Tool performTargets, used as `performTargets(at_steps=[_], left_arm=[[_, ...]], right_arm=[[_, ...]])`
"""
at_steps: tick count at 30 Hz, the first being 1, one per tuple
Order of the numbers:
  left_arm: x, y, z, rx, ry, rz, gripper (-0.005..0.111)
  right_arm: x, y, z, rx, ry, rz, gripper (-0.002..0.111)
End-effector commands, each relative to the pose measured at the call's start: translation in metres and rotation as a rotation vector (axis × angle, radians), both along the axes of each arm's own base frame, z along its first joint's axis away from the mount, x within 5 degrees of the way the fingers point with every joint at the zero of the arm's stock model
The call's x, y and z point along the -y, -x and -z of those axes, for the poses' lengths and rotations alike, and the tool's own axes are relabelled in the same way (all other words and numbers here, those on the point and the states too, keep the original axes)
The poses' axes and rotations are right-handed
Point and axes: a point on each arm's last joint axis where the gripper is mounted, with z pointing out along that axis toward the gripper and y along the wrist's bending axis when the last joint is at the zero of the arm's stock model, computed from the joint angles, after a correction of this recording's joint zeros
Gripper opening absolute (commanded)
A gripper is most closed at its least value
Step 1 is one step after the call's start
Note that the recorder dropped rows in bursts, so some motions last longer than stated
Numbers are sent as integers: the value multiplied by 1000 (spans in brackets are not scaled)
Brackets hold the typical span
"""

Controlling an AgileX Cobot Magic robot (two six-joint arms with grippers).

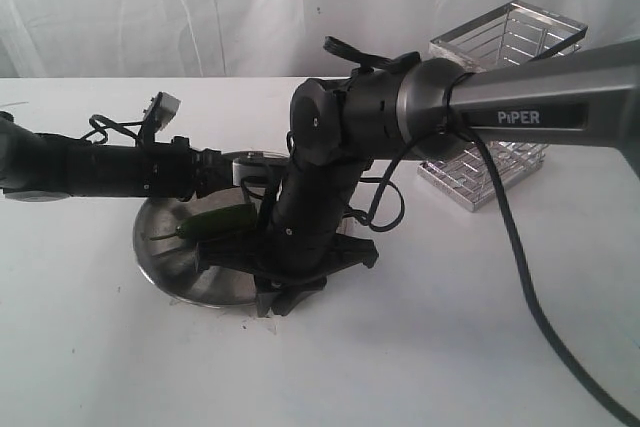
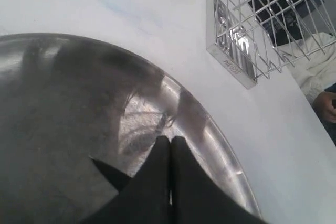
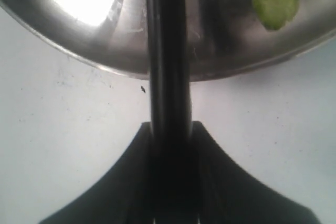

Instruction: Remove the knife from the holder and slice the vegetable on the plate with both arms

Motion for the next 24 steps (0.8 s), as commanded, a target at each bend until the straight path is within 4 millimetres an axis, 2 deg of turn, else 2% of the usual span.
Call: performTargets(at_steps=[1,7,11,21,24], left_arm=[[-1,0,6,-2,-34,5,0],[-2,1,10,-38,-63,9,0],[-4,4,21,-132,-170,-10,0],[14,12,31,-184,-298,42,0],[14,12,32,-192,-304,43,0]], right_arm=[[0,-2,-2,19,1,-5,0],[-1,-4,-2,34,-8,0,0],[-1,-5,-2,47,-17,4,0],[0,-8,-2,89,1,-11,0],[4,-8,8,66,68,-22,0]])
